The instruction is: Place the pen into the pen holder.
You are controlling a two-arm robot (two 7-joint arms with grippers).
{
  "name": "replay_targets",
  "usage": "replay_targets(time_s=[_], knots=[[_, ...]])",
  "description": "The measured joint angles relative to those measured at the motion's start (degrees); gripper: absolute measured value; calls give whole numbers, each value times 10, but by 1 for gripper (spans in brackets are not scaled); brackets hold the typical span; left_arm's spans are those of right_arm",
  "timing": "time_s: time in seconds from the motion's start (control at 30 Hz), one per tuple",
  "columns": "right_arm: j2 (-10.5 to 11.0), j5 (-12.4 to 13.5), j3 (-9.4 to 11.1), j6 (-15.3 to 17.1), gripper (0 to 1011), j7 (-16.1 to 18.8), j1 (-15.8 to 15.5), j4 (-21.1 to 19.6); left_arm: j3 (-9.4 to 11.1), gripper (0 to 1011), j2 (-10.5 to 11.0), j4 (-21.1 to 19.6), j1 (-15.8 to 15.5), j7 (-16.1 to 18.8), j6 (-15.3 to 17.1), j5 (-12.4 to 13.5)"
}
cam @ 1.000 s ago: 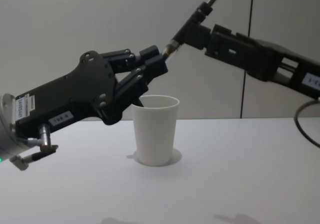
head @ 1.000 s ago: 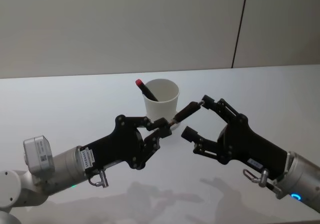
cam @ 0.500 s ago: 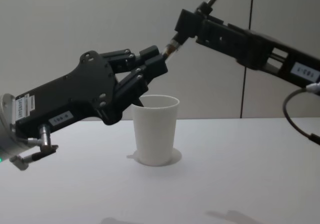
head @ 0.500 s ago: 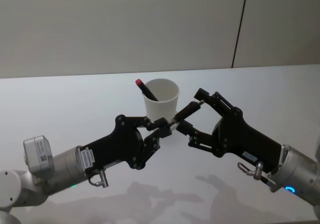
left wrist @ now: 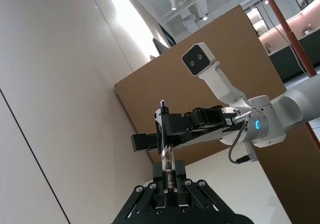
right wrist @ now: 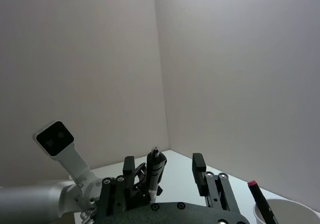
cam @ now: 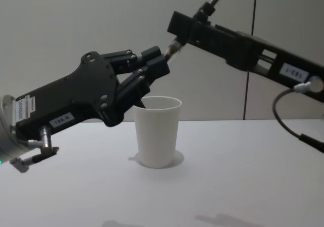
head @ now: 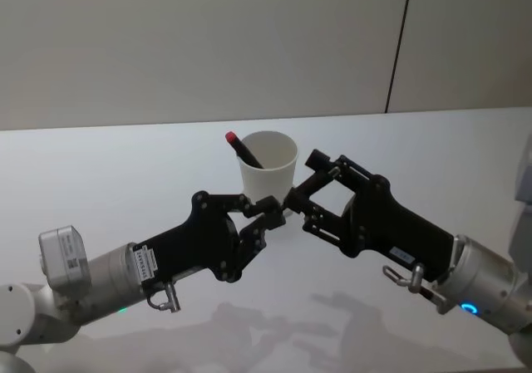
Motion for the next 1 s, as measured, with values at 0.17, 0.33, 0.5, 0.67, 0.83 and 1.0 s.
replay_targets(time_s=[0.17, 0.33, 0.5, 0.67, 0.83, 1.0], knots=[[-3, -3, -3, 3, 629, -1, 4, 4, 0, 144, 0, 0, 0, 0, 0, 0], [-6, -6, -6, 6, 446, -4, 7, 7, 0, 144, 0, 0, 0, 0, 0, 0], [-7, -9, -8, 9, 280, -9, 10, 10, 0, 144, 0, 0, 0, 1, 0, 0], [-8, -11, -10, 11, 189, -13, 11, 11, 0, 142, 0, 0, 0, 1, 0, 0], [-8, -13, -11, 13, 123, -18, 13, 11, 0, 140, 0, 0, 0, 0, 0, 0], [-9, -13, -13, 14, 119, -21, 13, 12, 0, 140, 0, 0, 0, 0, 0, 0]])
